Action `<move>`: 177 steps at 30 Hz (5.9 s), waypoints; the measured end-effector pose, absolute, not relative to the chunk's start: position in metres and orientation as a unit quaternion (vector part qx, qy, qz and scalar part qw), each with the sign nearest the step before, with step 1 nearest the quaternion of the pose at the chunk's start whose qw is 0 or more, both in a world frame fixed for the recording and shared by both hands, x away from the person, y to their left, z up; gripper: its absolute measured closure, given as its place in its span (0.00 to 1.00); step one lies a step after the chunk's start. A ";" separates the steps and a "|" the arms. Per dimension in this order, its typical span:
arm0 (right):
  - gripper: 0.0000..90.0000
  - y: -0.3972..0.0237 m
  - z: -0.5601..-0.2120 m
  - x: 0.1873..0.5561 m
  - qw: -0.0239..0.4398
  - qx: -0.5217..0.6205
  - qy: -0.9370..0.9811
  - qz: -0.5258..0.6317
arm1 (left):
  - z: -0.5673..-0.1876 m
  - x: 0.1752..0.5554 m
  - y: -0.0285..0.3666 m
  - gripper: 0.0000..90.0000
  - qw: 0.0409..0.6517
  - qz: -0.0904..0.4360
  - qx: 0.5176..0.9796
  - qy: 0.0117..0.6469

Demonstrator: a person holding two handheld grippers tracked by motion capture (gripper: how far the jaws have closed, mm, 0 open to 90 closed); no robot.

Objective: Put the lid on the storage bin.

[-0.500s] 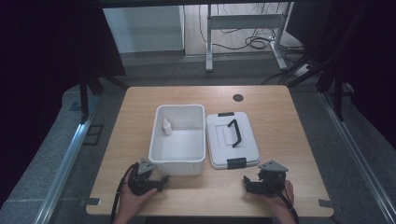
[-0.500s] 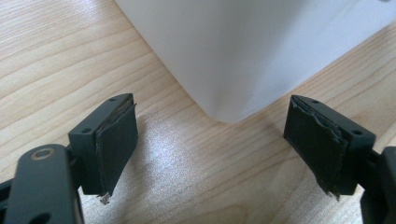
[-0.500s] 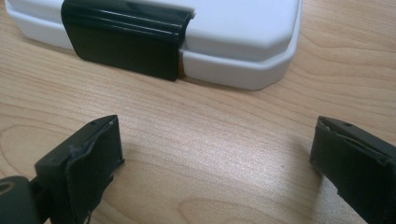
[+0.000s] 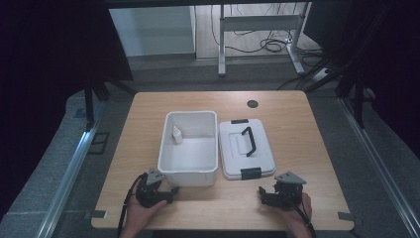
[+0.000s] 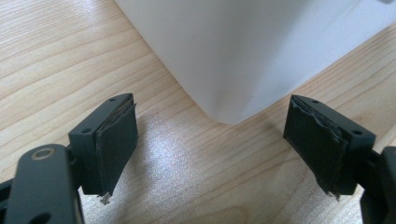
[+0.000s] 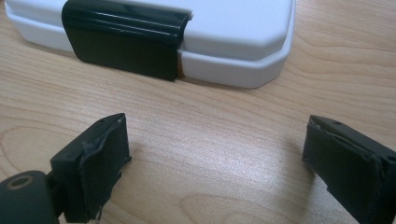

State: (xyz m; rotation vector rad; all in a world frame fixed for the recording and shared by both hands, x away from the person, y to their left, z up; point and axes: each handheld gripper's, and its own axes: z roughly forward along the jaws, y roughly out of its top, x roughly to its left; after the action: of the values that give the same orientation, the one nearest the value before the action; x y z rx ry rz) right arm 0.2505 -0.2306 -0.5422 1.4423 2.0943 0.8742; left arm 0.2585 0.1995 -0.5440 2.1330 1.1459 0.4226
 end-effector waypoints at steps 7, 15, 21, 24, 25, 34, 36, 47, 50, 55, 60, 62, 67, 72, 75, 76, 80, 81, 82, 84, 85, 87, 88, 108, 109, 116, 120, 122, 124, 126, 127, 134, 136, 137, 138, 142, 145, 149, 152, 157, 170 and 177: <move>0.09 -0.230 -0.542 0.250 0.220 0.513 0.766 0.320 | -0.544 0.258 0.200 0.19 0.335 0.162 0.817 0.439; 0.09 -0.229 -0.541 0.249 0.221 0.518 0.759 0.326 | -0.544 0.258 0.199 0.20 0.334 0.162 0.818 0.440; 0.12 -0.228 -0.540 0.247 0.227 0.528 0.746 0.336 | -0.544 0.257 0.199 0.20 0.335 0.162 0.817 0.440; 0.13 -0.232 -0.537 0.246 0.227 0.541 0.732 0.345 | -0.544 0.257 0.199 0.20 0.335 0.162 0.817 0.440; 0.14 -0.233 -0.534 0.246 0.230 0.550 0.721 0.352 | -0.544 0.257 0.199 0.20 0.335 0.162 0.817 0.440; 0.17 -0.226 -0.511 0.245 0.254 0.571 0.689 0.367 | -0.544 0.257 0.199 0.19 0.335 0.162 0.818 0.439; 0.17 -0.222 -0.506 0.248 0.244 0.568 0.694 0.369 | -0.544 0.257 0.199 0.19 0.335 0.162 0.818 0.439; 0.23 -0.204 -0.460 0.267 0.219 0.547 0.716 0.374 | -0.544 0.257 0.200 0.19 0.338 0.160 0.816 0.441; 0.24 -0.201 -0.452 0.272 0.212 0.546 0.718 0.377 | -0.544 0.256 0.199 0.19 0.337 0.161 0.816 0.441; 0.27 -0.196 -0.434 0.291 0.198 0.543 0.722 0.381 | -0.544 0.256 0.199 0.20 0.336 0.161 0.817 0.441; 0.29 -0.195 -0.429 0.304 0.188 0.546 0.724 0.377 | -0.544 0.256 0.199 0.20 0.336 0.162 0.817 0.440; 0.29 -0.194 -0.426 0.310 0.183 0.545 0.726 0.376 | -0.544 0.256 0.199 0.20 0.336 0.162 0.817 0.440; 0.31 -0.193 -0.421 0.324 0.178 0.547 0.733 0.363 | -0.544 0.256 0.199 0.20 0.336 0.162 0.817 0.440; 0.32 -0.195 -0.417 0.335 0.166 0.553 0.732 0.361 | -0.544 0.256 0.199 0.20 0.337 0.162 0.816 0.441; 0.32 -0.196 -0.415 0.343 0.160 0.558 0.733 0.354 | -0.544 0.256 0.199 0.20 0.337 0.162 0.816 0.441; 0.32 -0.196 -0.415 0.343 0.160 0.558 0.733 0.354 | -0.544 0.256 0.199 0.20 0.337 0.162 0.816 0.441; 0.33 -0.197 -0.414 0.357 0.147 0.569 0.731 0.346 | -0.544 0.256 0.199 0.20 0.336 0.162 0.817 0.440; 0.33 -0.197 -0.413 0.361 0.140 0.572 0.730 0.345 | -0.544 0.256 0.199 0.20 0.336 0.162 0.817 0.440; 0.33 -0.197 -0.413 0.361 0.140 0.572 0.730 0.345 | -0.544 0.256 0.199 0.20 0.336 0.162 0.817 0.440; 0.34 -0.197 -0.413 0.369 0.133 0.577 0.732 0.337 | -0.544 0.256 0.199 0.20 0.336 0.162 0.817 0.440; 0.34 -0.197 -0.413 0.369 0.133 0.577 0.732 0.337 | -0.544 0.256 0.199 0.20 0.336 0.162 0.817 0.440; 0.36 -0.197 -0.413 0.375 0.130 0.581 0.731 0.333 | -0.544 0.256 0.199 0.20 0.336 0.162 0.817 0.440; 0.37 -0.196 -0.413 0.378 0.127 0.582 0.731 0.332 | -0.544 0.256 0.199 0.20 0.336 0.162 0.817 0.440; 0.48 -0.179 -0.425 0.422 0.087 0.585 0.764 0.258 | -0.544 0.256 0.199 0.20 0.335 0.162 0.817 0.440; 0.49 -0.178 -0.425 0.425 0.078 0.587 0.766 0.252 | -0.544 0.256 0.199 0.20 0.336 0.162 0.817 0.440; 0.54 -0.173 -0.430 0.434 0.060 0.593 0.767 0.237 | -0.544 0.256 0.199 0.20 0.336 0.162 0.817 0.440; 0.57 -0.174 -0.436 0.440 0.045 0.604 0.762 0.231 | -0.544 0.256 0.199 0.20 0.336 0.162 0.817 0.440; 0.58 -0.175 -0.437 0.442 0.040 0.606 0.761 0.228 | -0.544 0.256 0.199 0.20 0.336 0.162 0.817 0.440; 0.60 -0.176 -0.441 0.444 0.037 0.612 0.757 0.224 | -0.544 0.256 0.199 0.20 0.336 0.162 0.817 0.440; 0.62 -0.176 -0.443 0.445 0.035 0.614 0.756 0.223 | -0.544 0.256 0.199 0.19 0.336 0.162 0.817 0.440; 0.63 -0.176 -0.443 0.446 0.034 0.613 0.757 0.223 | -0.544 0.256 0.199 0.20 0.336 0.162 0.817 0.440; 0.71 -0.176 -0.447 0.450 0.037 0.621 0.753 0.214 | -0.544 0.256 0.199 0.19 0.336 0.162 0.817 0.440; 0.72 -0.177 -0.449 0.451 0.037 0.624 0.752 0.211 | -0.544 0.256 0.199 0.19 0.336 0.162 0.817 0.440; 0.73 -0.178 -0.449 0.452 0.035 0.627 0.750 0.209 | -0.544 0.256 0.199 0.19 0.336 0.162 0.817 0.440; 0.73 -0.178 -0.449 0.452 0.035 0.627 0.750 0.209 | -0.544 0.256 0.199 0.20 0.336 0.162 0.817 0.440; 0.77 -0.179 -0.454 0.455 0.022 0.634 0.744 0.210 | -0.544 0.256 0.199 0.19 0.336 0.162 0.817 0.440; 0.80 -0.178 -0.457 0.456 0.021 0.633 0.746 0.207 | -0.544 0.256 0.199 0.19 0.336 0.162 0.817 0.440; 0.84 -0.176 -0.460 0.457 0.011 0.639 0.742 0.203 | -0.544 0.256 0.199 0.19 0.336 0.162 0.817 0.440; 0.86 -0.177 -0.462 0.459 0.006 0.638 0.742 0.204 | -0.544 0.256 0.199 0.19 0.336 0.162 0.817 0.439; 0.92 -0.181 -0.464 0.462 -0.017 0.654 0.727 0.211 | -0.544 0.256 0.199 0.19 0.336 0.162 0.817 0.440; 0.94 -0.182 -0.464 0.463 -0.034 0.673 0.704 0.227 | -0.544 0.256 0.199 0.19 0.336 0.161 0.818 0.439; 0.94 -0.183 -0.458 0.462 -0.032 0.669 0.708 0.225 | -0.544 0.256 0.199 0.19 0.336 0.161 0.817 0.439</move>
State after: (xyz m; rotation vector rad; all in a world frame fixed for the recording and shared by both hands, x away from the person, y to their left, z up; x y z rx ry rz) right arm 0.4619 -0.1827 -0.4580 2.1461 2.2708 0.7210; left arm 0.2561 0.1994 -0.5439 2.1319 1.1455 0.4210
